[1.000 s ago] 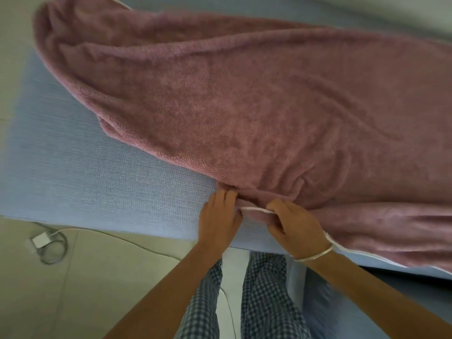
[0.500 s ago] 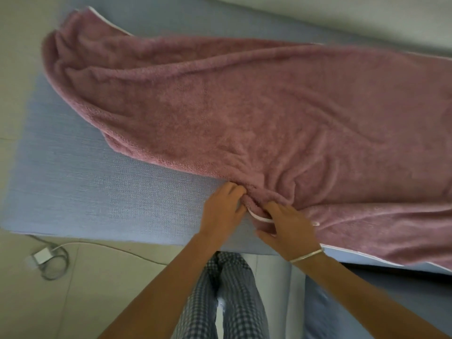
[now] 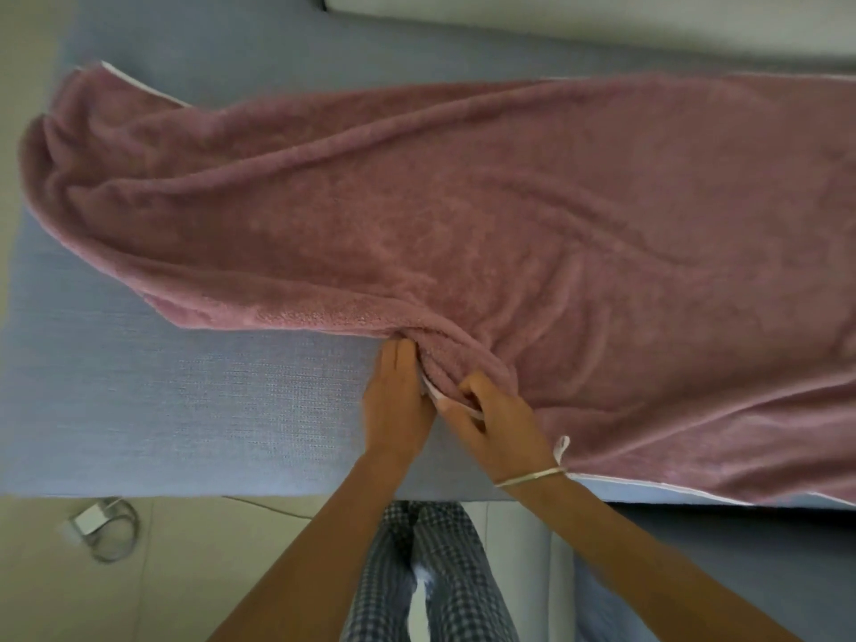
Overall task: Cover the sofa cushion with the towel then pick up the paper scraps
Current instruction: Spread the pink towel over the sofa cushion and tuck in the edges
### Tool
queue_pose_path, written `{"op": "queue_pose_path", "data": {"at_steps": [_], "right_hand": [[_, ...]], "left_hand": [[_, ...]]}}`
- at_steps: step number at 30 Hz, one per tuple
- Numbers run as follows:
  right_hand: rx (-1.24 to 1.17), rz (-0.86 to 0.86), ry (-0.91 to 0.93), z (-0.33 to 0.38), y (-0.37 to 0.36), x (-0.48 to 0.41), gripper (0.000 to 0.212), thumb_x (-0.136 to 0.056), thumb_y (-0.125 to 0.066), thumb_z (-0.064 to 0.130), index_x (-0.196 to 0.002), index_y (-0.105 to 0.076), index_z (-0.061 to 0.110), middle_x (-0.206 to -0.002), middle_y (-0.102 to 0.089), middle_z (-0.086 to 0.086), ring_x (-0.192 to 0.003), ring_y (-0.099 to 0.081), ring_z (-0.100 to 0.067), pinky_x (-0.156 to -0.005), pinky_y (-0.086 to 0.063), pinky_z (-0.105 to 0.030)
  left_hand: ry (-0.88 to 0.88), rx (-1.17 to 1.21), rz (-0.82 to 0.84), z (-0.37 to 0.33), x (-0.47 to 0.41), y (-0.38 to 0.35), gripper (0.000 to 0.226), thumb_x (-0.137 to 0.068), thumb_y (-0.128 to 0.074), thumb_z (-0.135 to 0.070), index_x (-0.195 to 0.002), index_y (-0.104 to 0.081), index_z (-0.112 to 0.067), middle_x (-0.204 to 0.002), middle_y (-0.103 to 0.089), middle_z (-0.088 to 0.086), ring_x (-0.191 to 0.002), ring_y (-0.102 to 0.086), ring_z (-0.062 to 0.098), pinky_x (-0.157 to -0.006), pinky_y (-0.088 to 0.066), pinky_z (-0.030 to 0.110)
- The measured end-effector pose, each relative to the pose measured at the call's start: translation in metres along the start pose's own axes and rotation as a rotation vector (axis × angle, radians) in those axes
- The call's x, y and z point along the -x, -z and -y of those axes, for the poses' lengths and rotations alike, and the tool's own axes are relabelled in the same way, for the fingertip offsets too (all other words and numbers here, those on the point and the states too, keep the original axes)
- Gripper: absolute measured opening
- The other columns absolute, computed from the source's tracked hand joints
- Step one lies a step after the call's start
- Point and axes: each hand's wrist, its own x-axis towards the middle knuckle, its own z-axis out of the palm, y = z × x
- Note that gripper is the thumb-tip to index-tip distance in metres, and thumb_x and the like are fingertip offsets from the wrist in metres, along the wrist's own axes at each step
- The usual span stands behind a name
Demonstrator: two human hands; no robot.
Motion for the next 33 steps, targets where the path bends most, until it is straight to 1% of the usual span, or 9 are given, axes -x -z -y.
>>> {"op": "queue_pose_path", "data": {"at_steps": [3,6,11,16,19,22,25,29,33], "right_hand": [[0.073,0.034,0.006,-0.009,0.013,-0.004,0.050,-0.081,-0.058,0.051,-0.105,-0.050,0.008,-0.068,-0.053,0.002,-0.064,-0.058,-0.025,-0.052,-0.038,-0.021],[0.091,-0.037,-0.039,-0.017,0.021,-0.007,0.039,-0.086,-0.060,0.032,-0.113,-0.048,0.007,-0.096,-0.062,-0.010,-0.079,-0.063,-0.031,-0.064,-0.048,-0.036],[0.230,-0.271,0.221,-0.035,0.021,-0.022,0.017,-0.084,-0.044,0.031,-0.079,-0.036,0.016,-0.072,-0.056,-0.015,-0.039,-0.048,-0.025,-0.033,-0.036,-0.026],[0.431,-0.324,0.405,-0.041,0.020,-0.031,0.031,-0.093,-0.034,0.042,-0.077,-0.037,0.015,-0.069,-0.059,-0.012,-0.066,-0.042,-0.018,-0.056,-0.036,-0.026],[0.546,-0.309,0.602,-0.041,-0.001,-0.022,0.021,-0.089,-0.041,0.031,-0.078,-0.045,0.014,-0.069,-0.067,-0.006,-0.070,-0.042,-0.016,-0.057,-0.044,-0.025],[0.582,-0.152,0.739,-0.032,-0.027,-0.005,0.014,-0.086,-0.042,0.024,-0.074,-0.037,0.018,-0.058,-0.068,0.002,-0.052,-0.058,-0.014,-0.053,-0.051,-0.028],[0.562,0.056,0.763,-0.020,-0.058,0.015,0.018,-0.065,-0.051,0.022,-0.071,-0.034,0.021,-0.044,-0.056,0.007,-0.040,-0.055,-0.009,-0.040,-0.042,-0.016],[0.686,0.313,0.564,-0.011,-0.102,0.020,0.040,-0.023,-0.082,0.040,-0.052,-0.060,0.024,-0.039,-0.057,0.008,-0.035,-0.055,-0.005,-0.033,-0.040,-0.008],[0.711,0.236,0.390,0.025,-0.129,-0.010,0.061,-0.009,-0.081,0.054,-0.061,-0.068,0.023,-0.049,-0.063,0.005,-0.042,-0.061,-0.010,-0.035,-0.044,-0.015]], "left_hand": [[-0.079,-0.068,0.037,0.002,-0.014,0.000,0.025,-0.073,-0.064,0.002,-0.098,-0.058,0.002,-0.112,-0.059,0.019,-0.094,-0.059,0.036,-0.059,-0.046,0.036],[-0.191,-0.126,0.078,0.012,-0.025,0.001,0.025,-0.065,-0.074,-0.003,-0.085,-0.059,-0.001,-0.093,-0.063,0.018,-0.080,-0.061,0.033,-0.054,-0.044,0.031],[-0.203,-0.159,0.150,0.015,-0.041,0.022,0.017,-0.084,-0.062,-0.020,-0.087,-0.056,-0.004,-0.081,-0.056,0.008,-0.074,-0.044,0.020,-0.065,-0.028,0.027],[-0.425,-0.369,0.366,0.026,-0.051,0.057,0.023,-0.086,-0.058,-0.034,-0.090,-0.060,-0.011,-0.084,-0.067,0.007,-0.079,-0.058,0.024,-0.080,-0.037,0.030],[-0.624,-0.624,0.416,0.042,-0.040,0.073,0.032,-0.055,-0.082,-0.040,-0.065,-0.064,-0.016,-0.058,-0.066,0.000,-0.057,-0.063,0.018,-0.069,-0.048,0.025],[-0.687,-0.758,0.461,0.069,-0.009,0.085,0.039,-0.025,-0.087,-0.033,-0.046,-0.057,-0.018,-0.041,-0.057,-0.003,-0.041,-0.056,0.015,-0.065,-0.034,0.029],[-0.735,-0.804,0.568,0.104,0.039,0.093,0.037,-0.022,-0.085,-0.023,-0.043,-0.056,-0.022,-0.039,-0.053,-0.005,-0.039,-0.053,0.015,-0.069,-0.030,0.034],[-0.775,-0.757,0.656,0.149,0.059,0.096,0.039,-0.018,-0.084,-0.030,-0.044,-0.055,-0.024,-0.043,-0.052,-0.008,-0.041,-0.052,0.011,-0.064,-0.030,0.028],[-0.610,-0.548,0.497,0.174,0.010,0.093,0.031,-0.040,-0.080,-0.045,-0.050,-0.059,-0.024,-0.048,-0.058,-0.009,-0.046,-0.058,0.010,-0.053,-0.048,0.017]]}}
